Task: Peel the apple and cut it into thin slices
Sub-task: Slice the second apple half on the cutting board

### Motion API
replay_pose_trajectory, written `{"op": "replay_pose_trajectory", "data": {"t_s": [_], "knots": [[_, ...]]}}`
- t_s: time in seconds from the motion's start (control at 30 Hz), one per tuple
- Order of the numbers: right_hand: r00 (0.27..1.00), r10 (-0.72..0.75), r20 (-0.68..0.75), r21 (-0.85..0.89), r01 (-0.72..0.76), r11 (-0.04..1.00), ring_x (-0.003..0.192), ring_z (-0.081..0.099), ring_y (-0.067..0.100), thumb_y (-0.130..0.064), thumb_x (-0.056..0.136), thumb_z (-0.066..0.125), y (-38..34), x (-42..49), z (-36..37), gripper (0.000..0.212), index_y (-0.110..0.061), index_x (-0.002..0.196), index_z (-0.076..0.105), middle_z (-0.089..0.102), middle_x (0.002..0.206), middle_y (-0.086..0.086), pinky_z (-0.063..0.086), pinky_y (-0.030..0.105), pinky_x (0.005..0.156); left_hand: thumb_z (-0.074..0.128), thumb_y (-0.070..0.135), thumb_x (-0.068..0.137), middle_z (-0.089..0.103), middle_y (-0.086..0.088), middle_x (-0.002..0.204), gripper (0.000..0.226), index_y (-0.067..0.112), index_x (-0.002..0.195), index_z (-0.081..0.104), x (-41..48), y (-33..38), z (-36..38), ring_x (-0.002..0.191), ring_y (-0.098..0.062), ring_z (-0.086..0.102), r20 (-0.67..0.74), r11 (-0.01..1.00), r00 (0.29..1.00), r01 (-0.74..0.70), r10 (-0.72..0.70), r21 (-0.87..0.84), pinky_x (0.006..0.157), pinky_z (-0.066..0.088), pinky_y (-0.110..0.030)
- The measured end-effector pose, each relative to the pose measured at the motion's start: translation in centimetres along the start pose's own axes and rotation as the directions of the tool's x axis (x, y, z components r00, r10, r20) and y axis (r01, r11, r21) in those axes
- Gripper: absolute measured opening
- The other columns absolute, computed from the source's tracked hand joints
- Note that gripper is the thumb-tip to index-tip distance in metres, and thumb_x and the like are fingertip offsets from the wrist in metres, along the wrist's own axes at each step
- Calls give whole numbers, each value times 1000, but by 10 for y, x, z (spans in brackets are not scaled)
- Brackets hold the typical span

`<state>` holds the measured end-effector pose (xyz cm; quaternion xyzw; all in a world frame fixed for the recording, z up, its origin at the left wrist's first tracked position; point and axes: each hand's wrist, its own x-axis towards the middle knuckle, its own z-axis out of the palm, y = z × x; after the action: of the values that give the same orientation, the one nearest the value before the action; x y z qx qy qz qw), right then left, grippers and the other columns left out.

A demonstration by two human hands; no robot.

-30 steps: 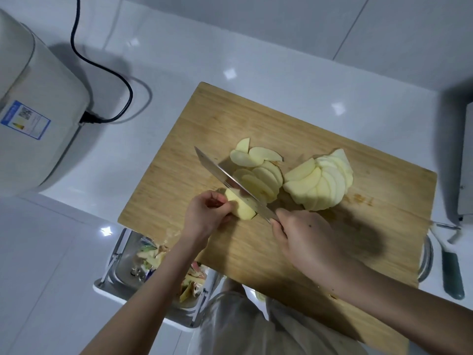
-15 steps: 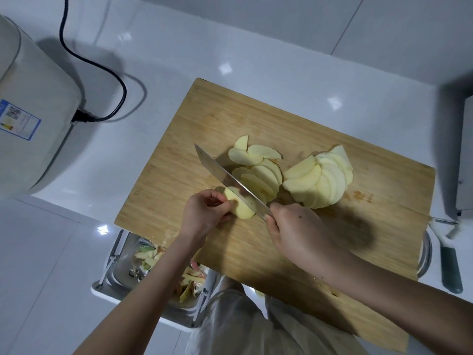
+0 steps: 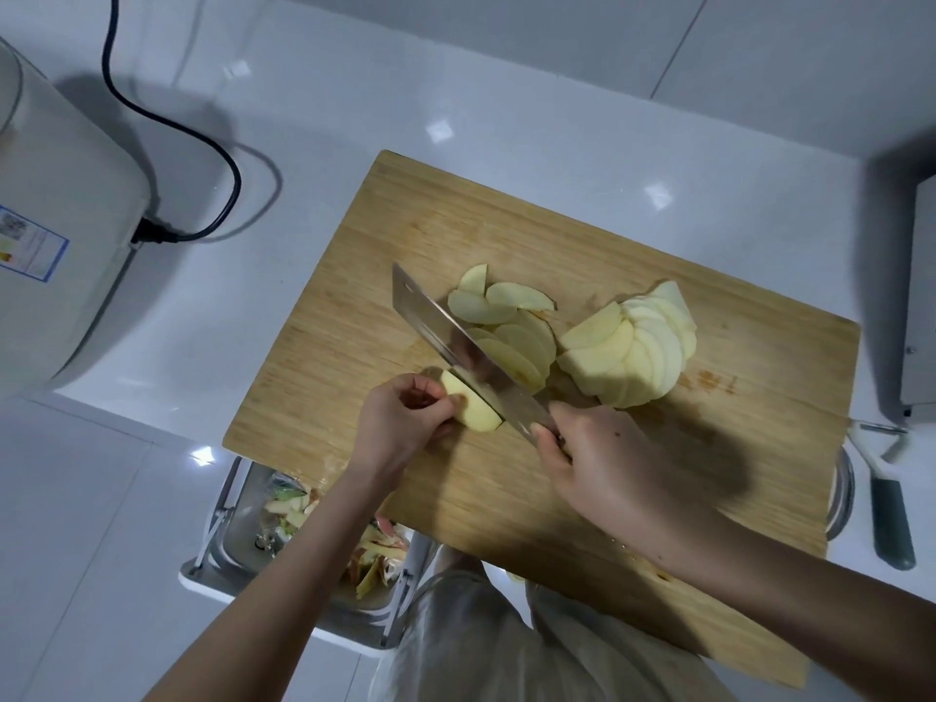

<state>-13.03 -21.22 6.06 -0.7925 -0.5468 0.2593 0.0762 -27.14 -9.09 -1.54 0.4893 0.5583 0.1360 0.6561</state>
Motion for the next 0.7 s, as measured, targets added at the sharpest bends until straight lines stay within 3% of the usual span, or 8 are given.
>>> {"op": "replay_pose_trajectory", "data": {"t_s": [0.1, 0.33, 0.5, 0.7], "knots": [[1000, -13, 8, 12, 13, 1000, 44, 46, 9, -25, 97, 44, -2, -3, -5, 25, -11, 85, 61, 53, 58, -5, 23, 14, 41, 76, 7, 76, 65, -10, 77, 13, 4, 77, 63, 0, 0, 0, 74, -19, 65, 7, 1000, 1000, 4, -4, 2, 74, 59, -36], [999, -13, 49, 10, 12, 1000, 47, 50, 8, -27, 98, 41, 1, -2, -6, 25, -13, 88, 60, 49, 58, -8, 27, 14, 43, 76, 7, 76, 67, -18, 85, 13, 2, 79, 64, -1, 0, 0, 78, -22, 66, 5, 1000, 1000, -4, 4, -6, 72, 60, -34], [999, -14, 37, 6, 14, 1000, 40, 38, 2, -25, 97, 43, -1, -2, -10, 24, -12, 84, 59, 40, 52, -12, 20, 14, 41, 75, 6, 77, 65, -14, 81, 13, 3, 78, 63, 0, 0, 0, 76, -19, 64, 10, 1000, 1000, 9, -9, -7, 71, 60, -32], [998, -31, 53, -1, 32, 999, 45, 50, 10, -25, 97, 43, 0, 0, -9, 25, -12, 86, 60, 51, 57, -7, 26, 15, 42, 74, 4, 77, 65, -13, 82, 13, 1, 80, 61, 0, 0, 1, 77, -18, 65, 4, 999, 1000, 17, -17, -29, 72, 60, -33]]}}
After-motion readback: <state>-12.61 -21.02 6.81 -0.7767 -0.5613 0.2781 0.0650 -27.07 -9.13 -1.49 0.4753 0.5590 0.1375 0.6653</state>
